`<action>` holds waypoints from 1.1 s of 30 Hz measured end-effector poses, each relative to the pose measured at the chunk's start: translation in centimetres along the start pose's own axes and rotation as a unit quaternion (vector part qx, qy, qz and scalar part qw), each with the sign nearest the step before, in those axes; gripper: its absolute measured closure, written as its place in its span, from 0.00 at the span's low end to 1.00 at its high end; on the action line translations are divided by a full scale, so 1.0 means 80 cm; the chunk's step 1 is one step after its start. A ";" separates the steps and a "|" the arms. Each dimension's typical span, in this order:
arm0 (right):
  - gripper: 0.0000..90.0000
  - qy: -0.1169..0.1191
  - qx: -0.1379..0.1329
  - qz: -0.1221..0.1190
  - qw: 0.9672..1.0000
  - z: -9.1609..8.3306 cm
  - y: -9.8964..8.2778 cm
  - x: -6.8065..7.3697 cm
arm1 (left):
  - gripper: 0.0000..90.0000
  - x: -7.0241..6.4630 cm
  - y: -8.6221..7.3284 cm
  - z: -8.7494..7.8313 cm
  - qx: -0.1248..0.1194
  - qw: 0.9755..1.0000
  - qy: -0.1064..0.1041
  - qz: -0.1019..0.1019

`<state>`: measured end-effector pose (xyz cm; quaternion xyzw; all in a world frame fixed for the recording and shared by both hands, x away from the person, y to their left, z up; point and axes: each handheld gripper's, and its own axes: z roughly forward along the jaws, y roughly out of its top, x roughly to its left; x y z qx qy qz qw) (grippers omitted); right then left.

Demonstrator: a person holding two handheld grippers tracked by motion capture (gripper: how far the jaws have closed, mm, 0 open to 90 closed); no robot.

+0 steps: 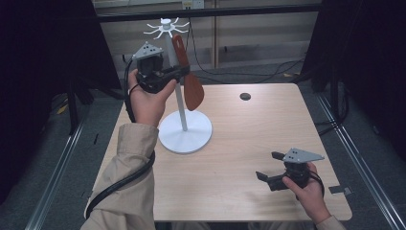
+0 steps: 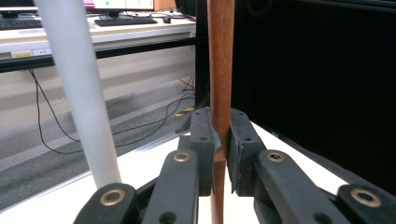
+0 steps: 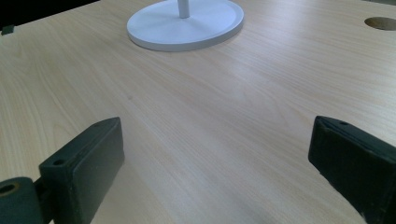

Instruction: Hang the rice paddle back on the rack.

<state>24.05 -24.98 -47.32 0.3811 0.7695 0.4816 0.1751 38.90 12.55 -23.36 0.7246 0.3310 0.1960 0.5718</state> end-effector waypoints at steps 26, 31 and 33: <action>0.04 0.000 -0.003 0.002 1.000 -0.001 0.000 -0.006 | 0.90 0.030 -0.012 0.007 -0.028 0.999 0.016 -0.024; 0.03 0.002 -0.004 0.000 1.000 -0.001 0.001 -0.005 | 0.83 0.031 -0.017 0.005 -0.032 0.999 0.024 -0.020; 0.03 0.002 -0.001 0.000 1.000 -0.001 0.000 -0.005 | 0.81 0.032 -0.018 0.004 -0.035 0.999 0.027 -0.022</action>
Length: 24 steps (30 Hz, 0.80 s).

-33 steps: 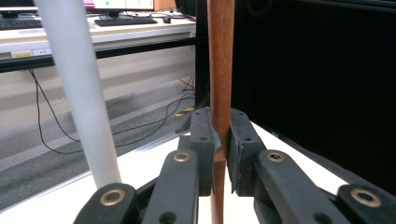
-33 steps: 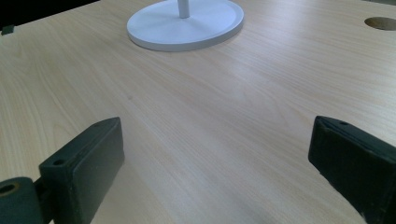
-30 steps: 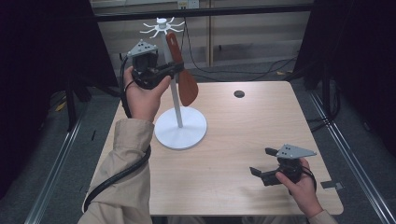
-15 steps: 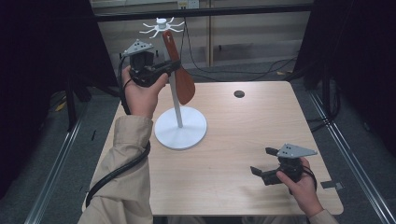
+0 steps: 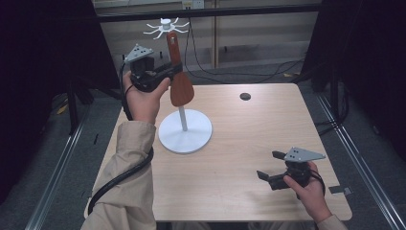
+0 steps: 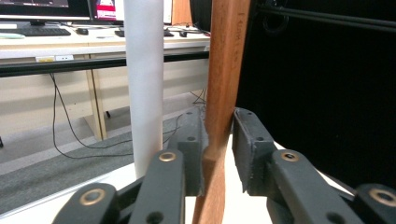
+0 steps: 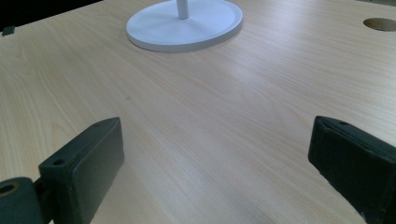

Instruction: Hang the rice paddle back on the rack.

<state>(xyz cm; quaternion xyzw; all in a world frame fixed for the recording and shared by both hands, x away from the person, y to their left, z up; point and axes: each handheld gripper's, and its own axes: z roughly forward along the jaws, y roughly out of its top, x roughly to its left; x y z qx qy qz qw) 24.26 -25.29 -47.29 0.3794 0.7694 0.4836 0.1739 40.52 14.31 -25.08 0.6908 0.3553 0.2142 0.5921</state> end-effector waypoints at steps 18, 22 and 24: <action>0.04 0.000 0.001 -0.004 1.000 -0.001 0.001 0.001 | 0.54 0.000 -0.008 -0.002 -0.001 1.000 0.018 0.005; 0.04 0.000 -0.002 -0.006 1.000 -0.001 0.002 0.001 | 0.45 0.000 -0.009 -0.004 -0.001 1.000 0.027 0.011; 0.03 0.001 -0.001 -0.006 1.000 -0.001 0.002 0.001 | 0.42 -0.001 -0.010 -0.005 -0.001 1.000 0.030 0.010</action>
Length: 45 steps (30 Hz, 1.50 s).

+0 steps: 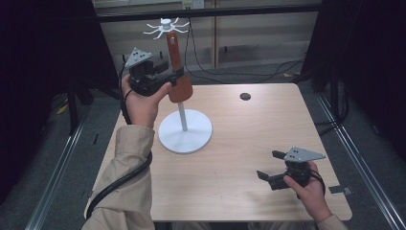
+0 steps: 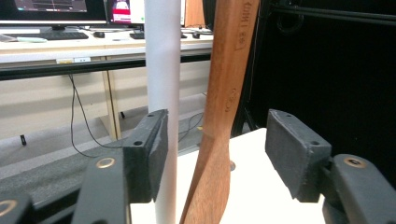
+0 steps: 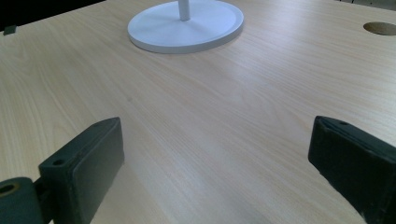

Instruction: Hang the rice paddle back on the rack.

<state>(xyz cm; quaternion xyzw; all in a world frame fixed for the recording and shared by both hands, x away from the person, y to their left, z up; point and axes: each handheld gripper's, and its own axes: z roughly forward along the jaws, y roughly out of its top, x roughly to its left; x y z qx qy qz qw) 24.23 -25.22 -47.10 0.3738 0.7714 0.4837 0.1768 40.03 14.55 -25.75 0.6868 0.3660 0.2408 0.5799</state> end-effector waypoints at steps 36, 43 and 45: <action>0.03 0.002 0.000 -0.009 1.000 0.003 0.006 0.007 | 0.12 -0.002 -0.048 -0.021 0.003 1.000 0.012 -0.023; 0.03 0.001 -0.001 -0.011 1.000 0.001 0.007 0.006 | 0.12 -0.003 -0.063 -0.025 0.006 1.000 0.011 -0.027; 0.04 0.002 0.000 -0.011 1.000 0.001 0.006 0.007 | 0.12 -0.003 -0.068 -0.026 0.008 1.000 0.008 -0.025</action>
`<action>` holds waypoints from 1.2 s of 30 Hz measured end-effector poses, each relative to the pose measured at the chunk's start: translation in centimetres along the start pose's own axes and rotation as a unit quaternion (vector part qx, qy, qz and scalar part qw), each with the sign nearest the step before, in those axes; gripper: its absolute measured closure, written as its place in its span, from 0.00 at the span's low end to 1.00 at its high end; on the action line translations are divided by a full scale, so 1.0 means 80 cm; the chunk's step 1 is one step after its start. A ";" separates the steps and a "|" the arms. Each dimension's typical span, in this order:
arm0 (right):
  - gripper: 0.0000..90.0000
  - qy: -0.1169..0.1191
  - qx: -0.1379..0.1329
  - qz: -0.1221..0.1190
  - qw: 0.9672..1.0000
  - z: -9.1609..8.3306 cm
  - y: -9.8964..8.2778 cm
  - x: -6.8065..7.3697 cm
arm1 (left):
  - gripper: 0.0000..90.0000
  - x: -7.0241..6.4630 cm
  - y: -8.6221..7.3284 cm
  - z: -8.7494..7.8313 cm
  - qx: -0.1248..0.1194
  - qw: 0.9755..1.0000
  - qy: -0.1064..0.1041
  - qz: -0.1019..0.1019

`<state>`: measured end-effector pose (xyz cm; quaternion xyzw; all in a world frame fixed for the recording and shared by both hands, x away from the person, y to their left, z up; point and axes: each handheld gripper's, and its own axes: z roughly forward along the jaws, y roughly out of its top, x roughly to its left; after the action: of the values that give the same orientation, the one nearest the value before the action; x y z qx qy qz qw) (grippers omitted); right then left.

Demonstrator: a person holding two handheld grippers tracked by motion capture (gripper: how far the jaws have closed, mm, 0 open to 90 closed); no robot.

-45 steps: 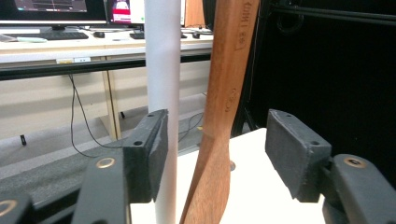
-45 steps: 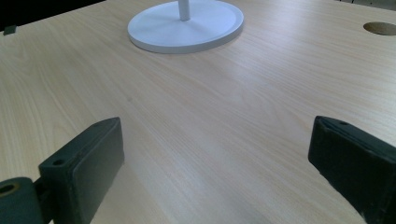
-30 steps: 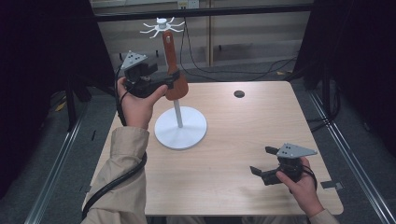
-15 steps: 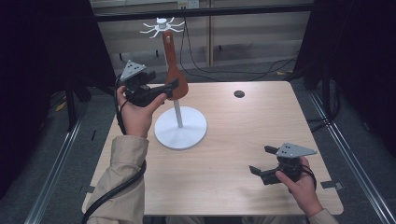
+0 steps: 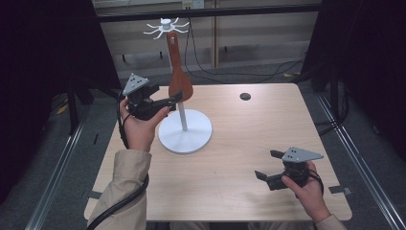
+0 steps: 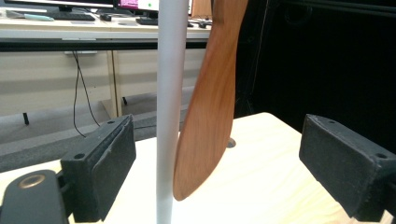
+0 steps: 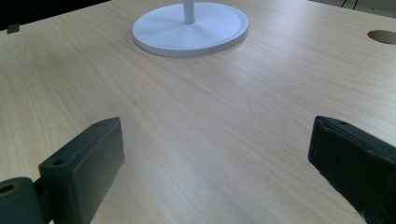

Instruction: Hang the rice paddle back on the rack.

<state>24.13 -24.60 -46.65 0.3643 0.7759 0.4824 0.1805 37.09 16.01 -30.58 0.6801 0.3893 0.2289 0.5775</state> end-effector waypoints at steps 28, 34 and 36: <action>0.04 0.000 -0.002 0.002 1.000 -0.001 0.000 0.000 | 0.12 -0.014 -0.060 -0.018 0.013 1.000 -0.012 -0.012; 0.03 -0.006 -0.002 0.008 1.000 -0.003 -0.002 -0.002 | 0.12 -0.021 -0.079 -0.019 0.019 0.999 -0.017 -0.019; 0.04 -0.010 -0.001 0.005 1.000 -0.005 -0.003 -0.003 | 0.12 -0.024 -0.086 -0.020 0.022 0.999 -0.017 -0.021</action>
<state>23.97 -25.07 -46.71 0.3732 0.7717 0.4802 0.1863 32.95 15.68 -36.59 0.6880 0.3984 0.1969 0.5737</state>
